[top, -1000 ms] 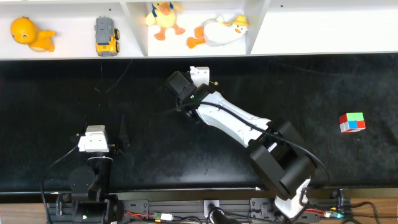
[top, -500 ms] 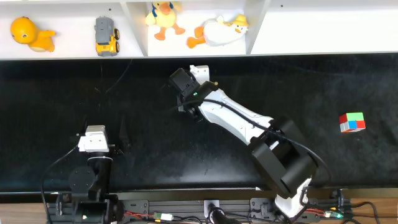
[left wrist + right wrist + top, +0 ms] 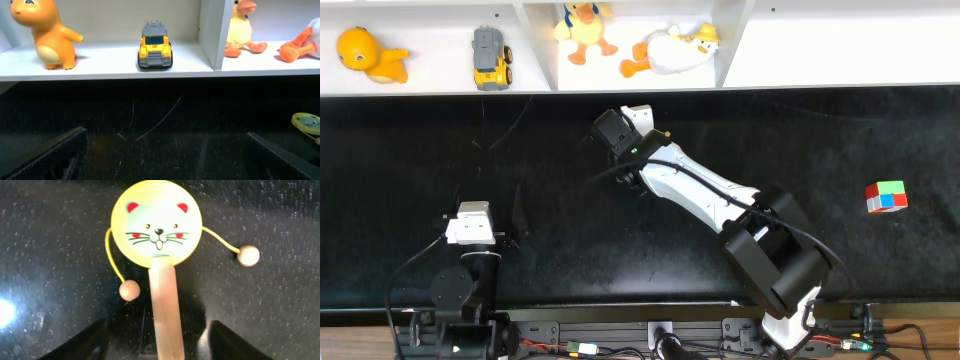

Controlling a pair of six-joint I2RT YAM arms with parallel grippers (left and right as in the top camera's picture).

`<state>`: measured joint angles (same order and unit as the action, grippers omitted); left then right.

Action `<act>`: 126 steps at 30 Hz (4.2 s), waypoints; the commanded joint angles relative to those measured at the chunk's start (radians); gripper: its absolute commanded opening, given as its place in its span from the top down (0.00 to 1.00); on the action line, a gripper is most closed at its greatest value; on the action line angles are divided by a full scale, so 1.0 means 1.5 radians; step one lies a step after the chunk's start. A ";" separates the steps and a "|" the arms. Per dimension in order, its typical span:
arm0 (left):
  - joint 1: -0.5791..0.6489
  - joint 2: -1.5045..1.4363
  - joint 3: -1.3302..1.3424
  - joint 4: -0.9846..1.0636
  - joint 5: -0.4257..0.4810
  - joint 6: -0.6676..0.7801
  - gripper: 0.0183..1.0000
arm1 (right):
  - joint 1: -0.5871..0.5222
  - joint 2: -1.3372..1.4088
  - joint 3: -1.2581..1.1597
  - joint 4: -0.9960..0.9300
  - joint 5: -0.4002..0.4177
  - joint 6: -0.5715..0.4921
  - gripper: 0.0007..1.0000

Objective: Store Toys

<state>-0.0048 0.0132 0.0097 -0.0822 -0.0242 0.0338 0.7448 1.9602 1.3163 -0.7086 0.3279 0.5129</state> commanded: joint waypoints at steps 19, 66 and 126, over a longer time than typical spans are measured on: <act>0.004 -0.007 -0.001 -0.002 0.008 0.010 0.00 | -0.004 0.006 0.017 -0.010 0.001 0.002 0.96; 0.004 -0.007 -0.001 -0.002 0.008 0.010 0.00 | -0.394 -0.357 -0.134 -0.058 0.054 -0.378 0.96; 0.004 -0.007 -0.001 -0.002 0.008 0.010 0.00 | -0.510 -0.577 -0.262 -0.073 -0.073 -0.432 0.00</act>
<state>-0.0048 0.0132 0.0097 -0.0822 -0.0219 0.0334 -0.0235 1.1076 0.9356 -0.8204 0.2104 -0.1352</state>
